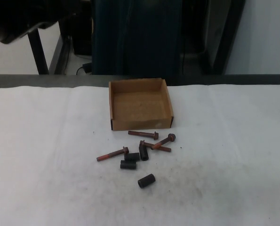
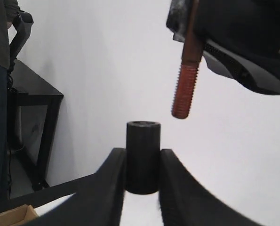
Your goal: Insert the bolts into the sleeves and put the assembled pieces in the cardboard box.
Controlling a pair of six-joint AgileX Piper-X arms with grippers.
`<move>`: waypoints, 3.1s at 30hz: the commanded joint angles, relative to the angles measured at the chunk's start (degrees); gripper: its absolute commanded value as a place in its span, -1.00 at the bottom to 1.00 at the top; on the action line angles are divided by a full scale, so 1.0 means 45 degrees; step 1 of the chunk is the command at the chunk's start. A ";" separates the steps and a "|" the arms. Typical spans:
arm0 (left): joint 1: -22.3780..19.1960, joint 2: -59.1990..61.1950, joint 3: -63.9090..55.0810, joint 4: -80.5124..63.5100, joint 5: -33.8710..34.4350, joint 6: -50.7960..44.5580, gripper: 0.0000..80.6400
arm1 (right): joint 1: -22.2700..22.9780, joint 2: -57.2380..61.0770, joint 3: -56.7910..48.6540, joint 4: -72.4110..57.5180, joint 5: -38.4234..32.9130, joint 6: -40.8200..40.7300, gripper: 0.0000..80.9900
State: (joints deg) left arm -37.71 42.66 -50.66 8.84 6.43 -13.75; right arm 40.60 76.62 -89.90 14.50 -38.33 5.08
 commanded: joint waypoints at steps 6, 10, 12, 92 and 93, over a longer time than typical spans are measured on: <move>-0.0036 0.0045 -0.0022 -0.1074 0.0124 -0.0096 -0.98 | 0.0015 0.0233 -0.0053 -0.0813 -0.0034 0.0299 -0.99; -0.0036 0.0045 -0.0022 -0.1075 0.0223 -0.0096 -0.98 | 0.0015 0.0266 -0.0053 -0.1132 -0.0034 0.0299 -0.99; -0.0036 0.0045 -0.0022 -0.1075 0.0223 -0.0096 -0.98 | 0.0015 0.0266 -0.0053 -0.1309 -0.0034 0.0299 -0.99; -0.0036 0.0476 -0.0022 -0.3360 0.0128 0.1686 -0.98 | 0.0015 0.0460 -0.0053 -0.1381 -0.0042 0.1736 -0.97; -0.0036 0.0476 -0.0022 -0.3360 0.0128 0.1686 -0.98 | 0.0015 0.0460 -0.0053 -0.1381 -0.0042 0.1736 -0.90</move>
State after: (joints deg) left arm -37.71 44.66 -50.58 -4.73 6.54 -6.17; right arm 40.60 78.69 -89.90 8.28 -38.57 12.04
